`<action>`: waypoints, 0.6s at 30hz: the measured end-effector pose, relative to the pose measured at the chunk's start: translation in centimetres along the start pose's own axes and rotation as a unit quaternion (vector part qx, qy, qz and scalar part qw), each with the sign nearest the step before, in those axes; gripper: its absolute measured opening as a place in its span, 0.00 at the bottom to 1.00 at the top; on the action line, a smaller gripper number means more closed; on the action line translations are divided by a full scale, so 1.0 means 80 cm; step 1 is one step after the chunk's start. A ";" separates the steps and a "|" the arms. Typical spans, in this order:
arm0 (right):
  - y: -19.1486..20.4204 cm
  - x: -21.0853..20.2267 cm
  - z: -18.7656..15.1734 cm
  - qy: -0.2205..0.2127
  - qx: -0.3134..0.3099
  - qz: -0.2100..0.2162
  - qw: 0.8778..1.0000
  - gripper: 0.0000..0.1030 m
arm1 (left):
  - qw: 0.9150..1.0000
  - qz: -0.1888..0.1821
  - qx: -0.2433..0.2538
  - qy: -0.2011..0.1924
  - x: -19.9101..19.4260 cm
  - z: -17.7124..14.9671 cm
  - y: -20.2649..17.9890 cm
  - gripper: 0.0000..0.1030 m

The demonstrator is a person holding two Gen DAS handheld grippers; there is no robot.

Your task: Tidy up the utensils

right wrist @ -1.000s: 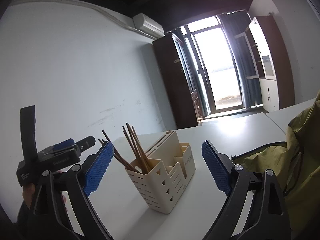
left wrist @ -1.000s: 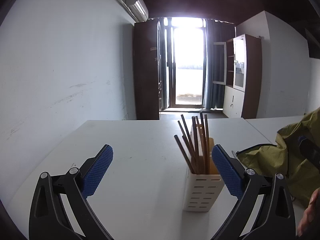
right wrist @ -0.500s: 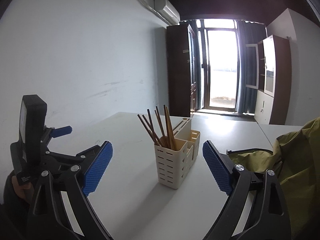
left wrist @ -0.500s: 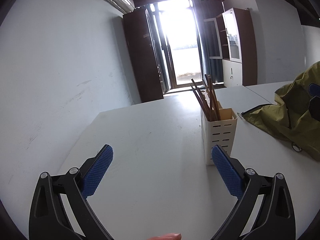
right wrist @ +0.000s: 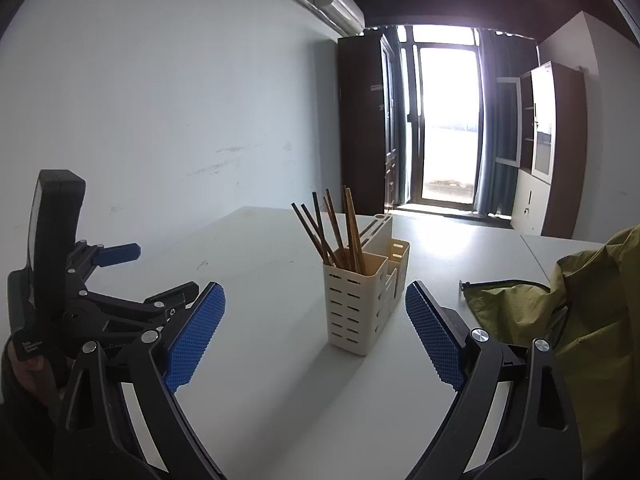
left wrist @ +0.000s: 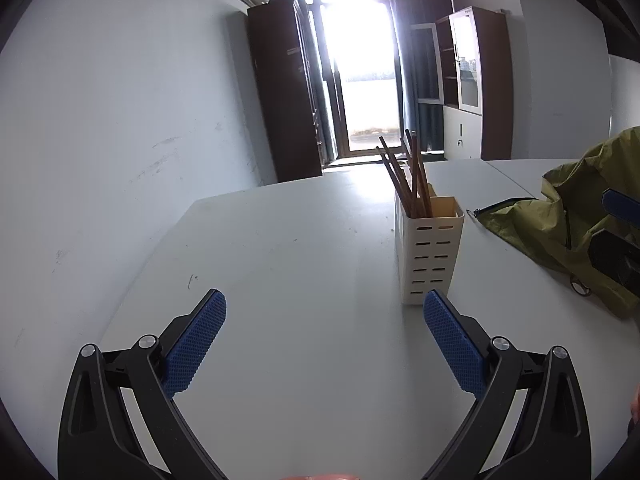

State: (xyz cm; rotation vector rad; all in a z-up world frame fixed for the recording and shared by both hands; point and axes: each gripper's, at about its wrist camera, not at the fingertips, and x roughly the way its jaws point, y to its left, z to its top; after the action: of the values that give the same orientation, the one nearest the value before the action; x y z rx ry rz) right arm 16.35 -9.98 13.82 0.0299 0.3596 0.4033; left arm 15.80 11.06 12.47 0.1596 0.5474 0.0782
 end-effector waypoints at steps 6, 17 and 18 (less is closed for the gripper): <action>-0.012 0.010 -0.002 0.014 0.020 -0.002 1.000 0.89 | 1.000 -0.020 -0.009 -0.012 -0.008 0.000 -0.001 0.94; -0.007 0.014 -0.003 0.020 0.008 -0.005 1.000 0.89 | 0.999 -0.032 -0.014 -0.020 -0.010 -0.001 -0.012 0.94; -0.006 0.014 -0.003 0.020 0.006 -0.005 1.000 0.89 | 0.999 -0.034 -0.013 -0.020 -0.010 -0.001 -0.014 0.94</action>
State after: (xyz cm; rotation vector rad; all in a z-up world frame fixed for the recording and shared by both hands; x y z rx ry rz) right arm 17.40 -9.99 13.15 0.0308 0.4017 0.3916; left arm 15.13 9.87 12.59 0.1160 0.5118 0.0152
